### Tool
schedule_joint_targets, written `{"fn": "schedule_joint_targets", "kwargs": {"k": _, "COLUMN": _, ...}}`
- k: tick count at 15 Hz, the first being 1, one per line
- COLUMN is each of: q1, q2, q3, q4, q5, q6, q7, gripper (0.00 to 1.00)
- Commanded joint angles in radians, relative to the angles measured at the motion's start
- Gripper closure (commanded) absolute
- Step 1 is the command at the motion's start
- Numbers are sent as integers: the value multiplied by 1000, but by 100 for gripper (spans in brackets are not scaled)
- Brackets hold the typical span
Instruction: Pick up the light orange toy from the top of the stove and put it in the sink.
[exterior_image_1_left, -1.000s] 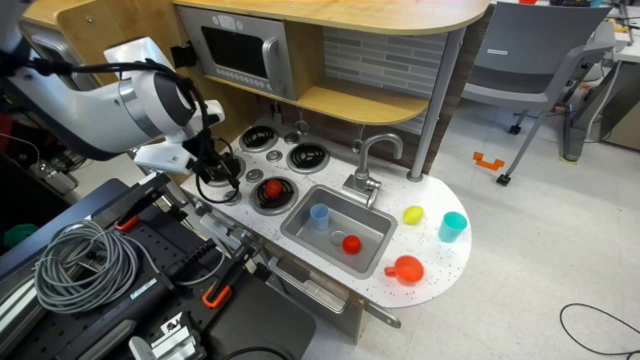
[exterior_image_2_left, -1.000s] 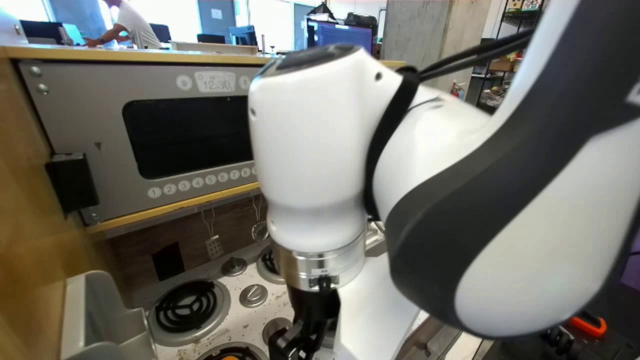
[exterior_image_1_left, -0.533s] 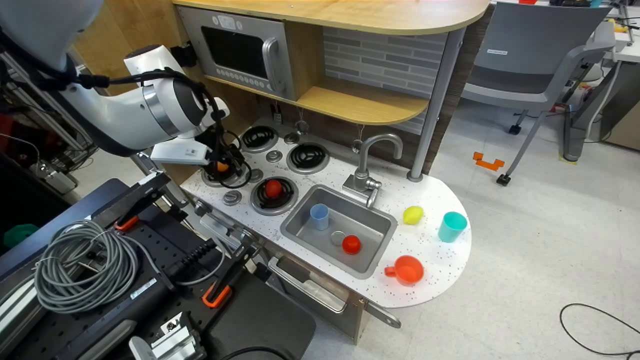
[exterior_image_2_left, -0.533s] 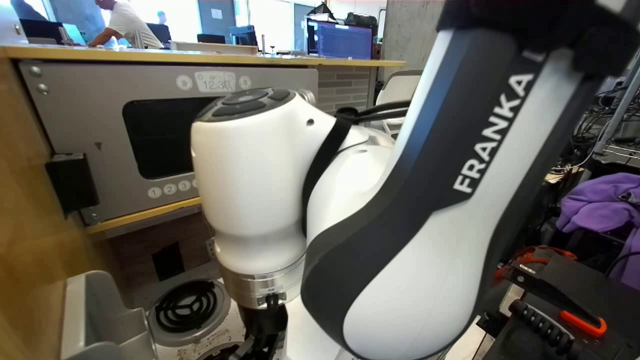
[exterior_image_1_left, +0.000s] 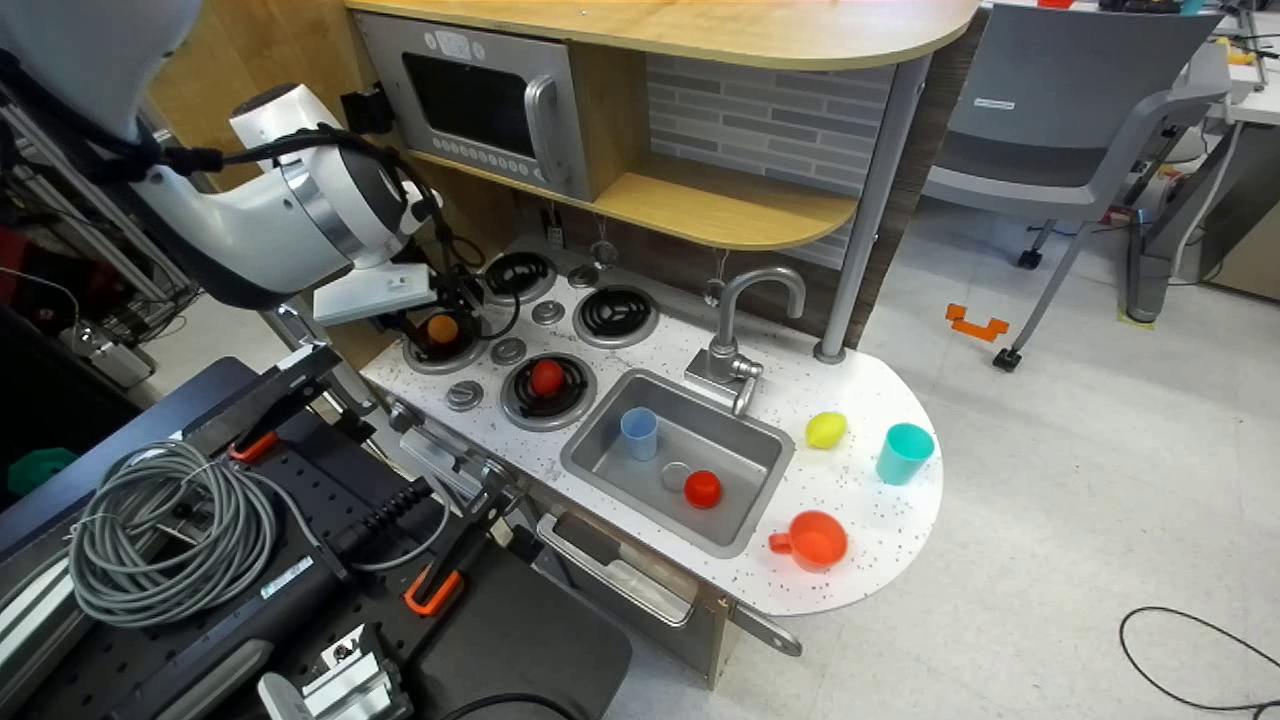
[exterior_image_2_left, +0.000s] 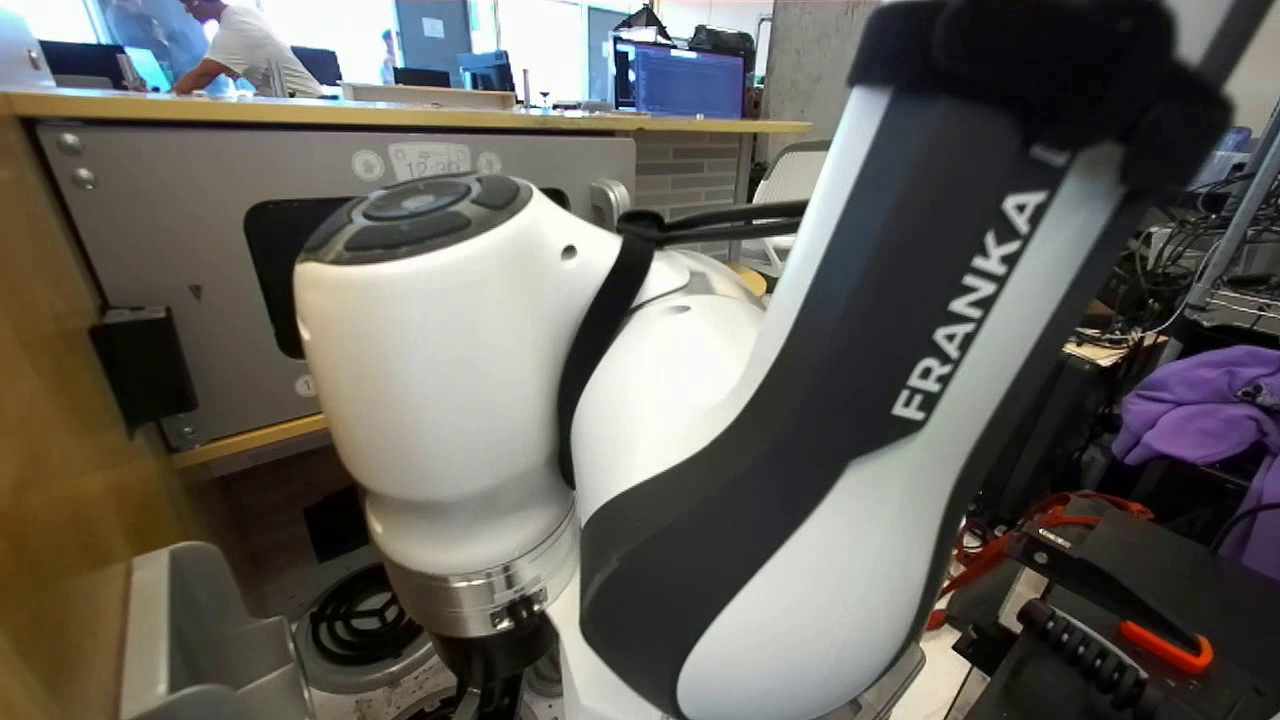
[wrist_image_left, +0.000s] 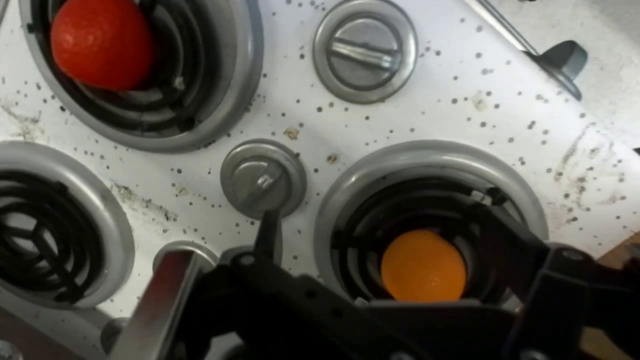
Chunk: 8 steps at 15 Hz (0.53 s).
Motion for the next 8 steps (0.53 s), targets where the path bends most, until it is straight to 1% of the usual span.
{"fn": "schedule_joint_targets", "kwargs": {"k": 1, "q1": 34, "q2": 70, "q3": -28, "q4": 97, "q5": -76, "q6": 18, "q7": -61, "gripper": 0}}
{"fn": "schedule_joint_targets", "kwargs": {"k": 4, "q1": 35, "q2": 108, "q3": -8, "q4": 134, "q5": -94, "q6": 20, "q7": -132, "gripper": 0}}
{"fn": "schedule_joint_targets", "kwargs": {"k": 8, "q1": 19, "q2": 145, "q3": 44, "q4": 150, "q5": -70, "q6": 5, "q7": -249, "gripper": 0}}
